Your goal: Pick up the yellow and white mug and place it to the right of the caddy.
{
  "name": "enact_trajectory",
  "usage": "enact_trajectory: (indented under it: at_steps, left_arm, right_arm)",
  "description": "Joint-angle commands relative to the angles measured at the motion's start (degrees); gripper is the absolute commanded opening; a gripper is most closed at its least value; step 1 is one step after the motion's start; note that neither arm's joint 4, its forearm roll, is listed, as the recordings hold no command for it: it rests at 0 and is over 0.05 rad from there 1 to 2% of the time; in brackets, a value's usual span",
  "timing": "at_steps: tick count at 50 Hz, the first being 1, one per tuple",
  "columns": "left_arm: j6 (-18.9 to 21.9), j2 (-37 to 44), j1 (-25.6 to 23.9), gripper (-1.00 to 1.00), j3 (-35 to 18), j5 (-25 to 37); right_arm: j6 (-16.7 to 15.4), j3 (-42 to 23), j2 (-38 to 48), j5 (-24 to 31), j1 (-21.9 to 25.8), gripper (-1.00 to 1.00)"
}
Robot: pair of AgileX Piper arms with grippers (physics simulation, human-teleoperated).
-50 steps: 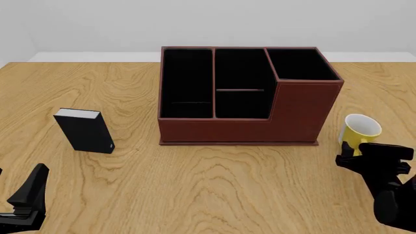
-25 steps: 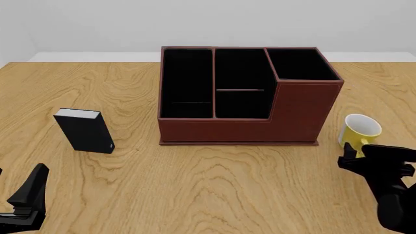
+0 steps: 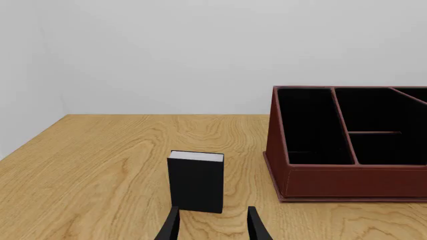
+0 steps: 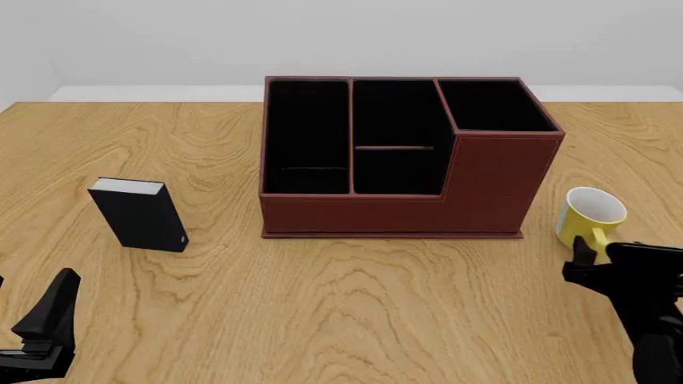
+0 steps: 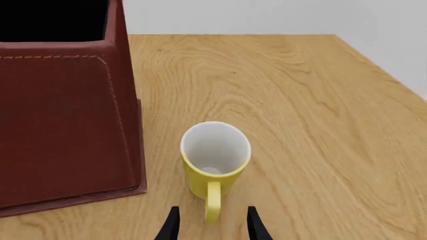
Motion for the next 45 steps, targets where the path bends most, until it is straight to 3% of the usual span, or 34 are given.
enact_trajectory:
  at_steps: [1, 8, 45]
  left_arm:
    - [0.00, 0.00, 0.00, 1.00, 0.00, 0.00]
    - [0.00, 0.00, 0.00, 1.00, 0.00, 0.00]
    - [0.00, 0.00, 0.00, 1.00, 0.00, 0.00]
  right_arm:
    - [0.74, 2.77, -6.33, 2.22, 0.01, 1.00]
    - [0.60, 3.52, -9.76, 4.26, 0.25, 1.00]
    - [0.39, 7.98, -45.62, 31.30, 3.21, 1.00]
